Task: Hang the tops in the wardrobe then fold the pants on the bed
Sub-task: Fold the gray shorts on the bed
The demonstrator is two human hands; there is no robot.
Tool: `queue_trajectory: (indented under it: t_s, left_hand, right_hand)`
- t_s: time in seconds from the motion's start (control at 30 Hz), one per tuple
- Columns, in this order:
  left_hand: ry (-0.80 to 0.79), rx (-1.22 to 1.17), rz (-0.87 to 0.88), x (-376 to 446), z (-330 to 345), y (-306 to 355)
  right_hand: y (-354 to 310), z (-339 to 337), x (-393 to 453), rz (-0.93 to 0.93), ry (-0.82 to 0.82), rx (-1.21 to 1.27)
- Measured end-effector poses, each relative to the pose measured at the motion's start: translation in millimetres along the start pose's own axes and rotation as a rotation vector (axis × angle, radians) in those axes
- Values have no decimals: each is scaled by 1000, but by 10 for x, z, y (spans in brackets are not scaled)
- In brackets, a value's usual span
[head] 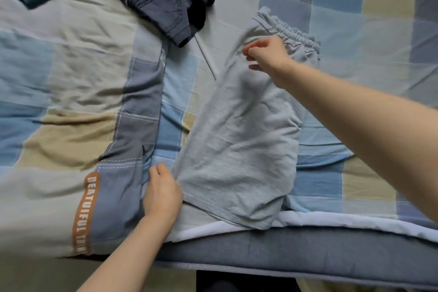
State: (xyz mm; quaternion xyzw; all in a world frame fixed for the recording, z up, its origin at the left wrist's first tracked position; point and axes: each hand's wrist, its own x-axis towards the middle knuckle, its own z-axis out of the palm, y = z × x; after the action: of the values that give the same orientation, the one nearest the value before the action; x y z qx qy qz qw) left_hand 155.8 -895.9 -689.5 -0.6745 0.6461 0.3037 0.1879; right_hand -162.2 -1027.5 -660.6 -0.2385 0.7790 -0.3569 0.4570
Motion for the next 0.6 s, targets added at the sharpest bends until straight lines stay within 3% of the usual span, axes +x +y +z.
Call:
queue_trajectory:
  t_s: [0.13,0.2,0.27,0.37,0.47,0.6]
  left_hand:
    - [79,220,127,-31,31,105]
    - [66,159,158,22,29,148]
    - [37,90,191,89,52,191]
    - [26,-17,182,205,73,215]
    - [-1,-146,124,299,85,198]
    - [-10,-241,86,304,77,141]
  right_hand:
    - [760,-454,-658,99,333,14]
    - [1272,-705,-1030,270,486,-27]
    - [1713,-819,-1403,459,518,76]
    - [2041,-705,-1887,688,314,233]
    - [2097,-518,-2115,801,47,424]
    - [1989,-401,-2136,871,-57,837]
